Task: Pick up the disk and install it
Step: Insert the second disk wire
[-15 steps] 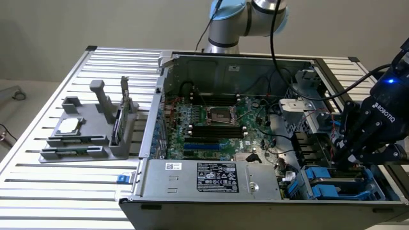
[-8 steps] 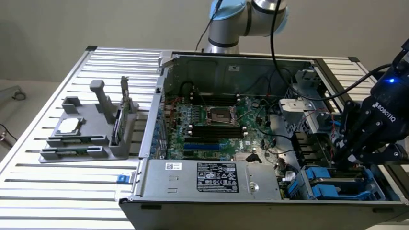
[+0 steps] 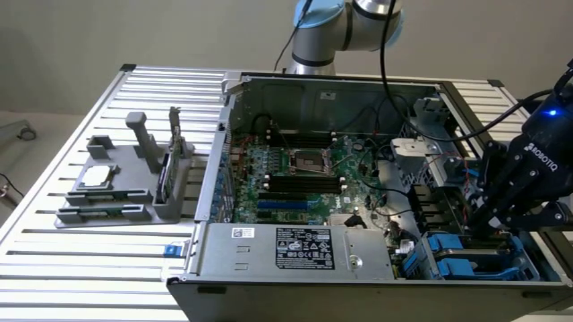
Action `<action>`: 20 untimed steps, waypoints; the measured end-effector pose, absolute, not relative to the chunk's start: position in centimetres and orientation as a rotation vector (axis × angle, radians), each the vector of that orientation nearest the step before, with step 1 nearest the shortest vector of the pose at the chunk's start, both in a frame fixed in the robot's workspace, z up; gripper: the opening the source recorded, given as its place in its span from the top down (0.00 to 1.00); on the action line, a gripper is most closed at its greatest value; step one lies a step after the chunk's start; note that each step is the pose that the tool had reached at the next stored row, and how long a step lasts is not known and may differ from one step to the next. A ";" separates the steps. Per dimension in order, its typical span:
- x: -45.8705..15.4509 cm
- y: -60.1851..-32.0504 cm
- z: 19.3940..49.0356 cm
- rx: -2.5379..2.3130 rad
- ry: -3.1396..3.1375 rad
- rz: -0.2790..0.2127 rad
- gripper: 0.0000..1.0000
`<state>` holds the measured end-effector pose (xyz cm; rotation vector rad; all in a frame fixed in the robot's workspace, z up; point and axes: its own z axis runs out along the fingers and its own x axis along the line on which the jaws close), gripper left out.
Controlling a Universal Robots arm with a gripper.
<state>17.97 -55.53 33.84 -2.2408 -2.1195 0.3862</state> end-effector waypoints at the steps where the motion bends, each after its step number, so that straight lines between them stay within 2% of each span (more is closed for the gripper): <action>1: 18.0 -55.6 33.8 -2.241 -2.119 0.387 0.84; 20: 18.0 -55.6 33.7 -2.240 -2.119 0.387 0.84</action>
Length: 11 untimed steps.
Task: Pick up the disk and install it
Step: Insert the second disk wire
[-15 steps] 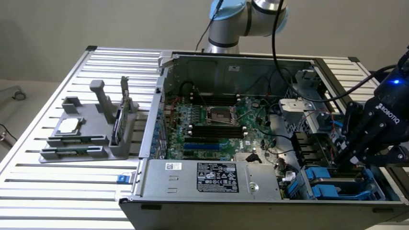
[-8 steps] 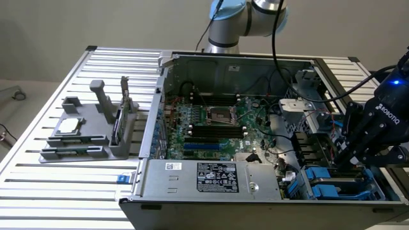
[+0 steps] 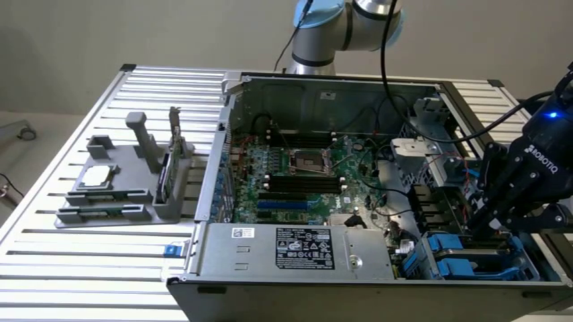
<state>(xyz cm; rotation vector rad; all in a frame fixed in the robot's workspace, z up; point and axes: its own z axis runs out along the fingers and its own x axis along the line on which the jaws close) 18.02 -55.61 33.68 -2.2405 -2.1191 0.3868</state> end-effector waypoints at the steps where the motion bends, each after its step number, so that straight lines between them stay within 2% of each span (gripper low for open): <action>1: 18.0 -55.6 33.7 -2.241 -2.119 0.387 0.84; 11: 18.0 -55.6 33.4 -2.241 -2.119 0.387 0.84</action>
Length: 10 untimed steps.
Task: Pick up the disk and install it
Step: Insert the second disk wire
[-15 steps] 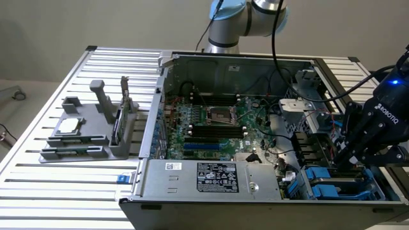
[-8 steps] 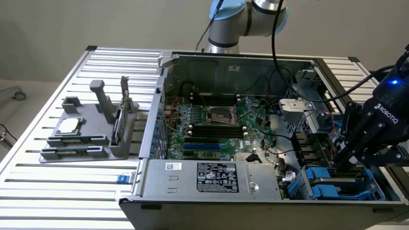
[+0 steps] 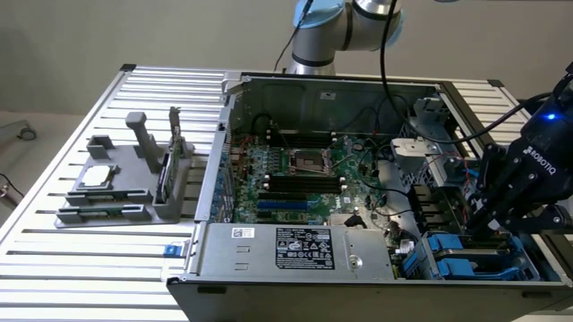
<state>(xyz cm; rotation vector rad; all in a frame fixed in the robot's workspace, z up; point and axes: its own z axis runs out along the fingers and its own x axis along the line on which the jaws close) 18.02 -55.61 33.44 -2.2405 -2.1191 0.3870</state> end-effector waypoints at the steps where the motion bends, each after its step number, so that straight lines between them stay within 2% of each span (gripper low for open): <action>1: 18.0 -55.6 33.4 -2.241 -2.119 0.387 0.84; 10: 18.0 -55.6 33.2 -2.241 -2.119 0.387 0.84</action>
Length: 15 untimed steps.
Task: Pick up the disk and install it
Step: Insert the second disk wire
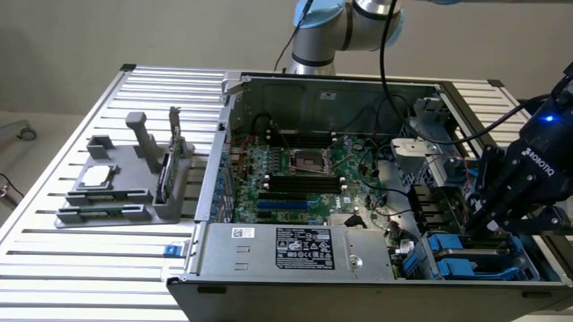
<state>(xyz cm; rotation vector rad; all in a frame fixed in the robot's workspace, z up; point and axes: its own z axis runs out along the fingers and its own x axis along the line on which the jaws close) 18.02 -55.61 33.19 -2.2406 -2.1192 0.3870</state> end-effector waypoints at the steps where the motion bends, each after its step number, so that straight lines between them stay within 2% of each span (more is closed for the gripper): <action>1: 18.0 -55.6 33.2 -2.241 -2.119 0.387 0.84; 12: 18.0 -55.6 32.9 -2.240 -2.119 0.387 0.84; 13: 18.0 -55.7 32.9 -2.239 -2.118 0.386 0.82; 15: 18.0 -55.7 33.1 -2.239 -2.117 0.389 0.70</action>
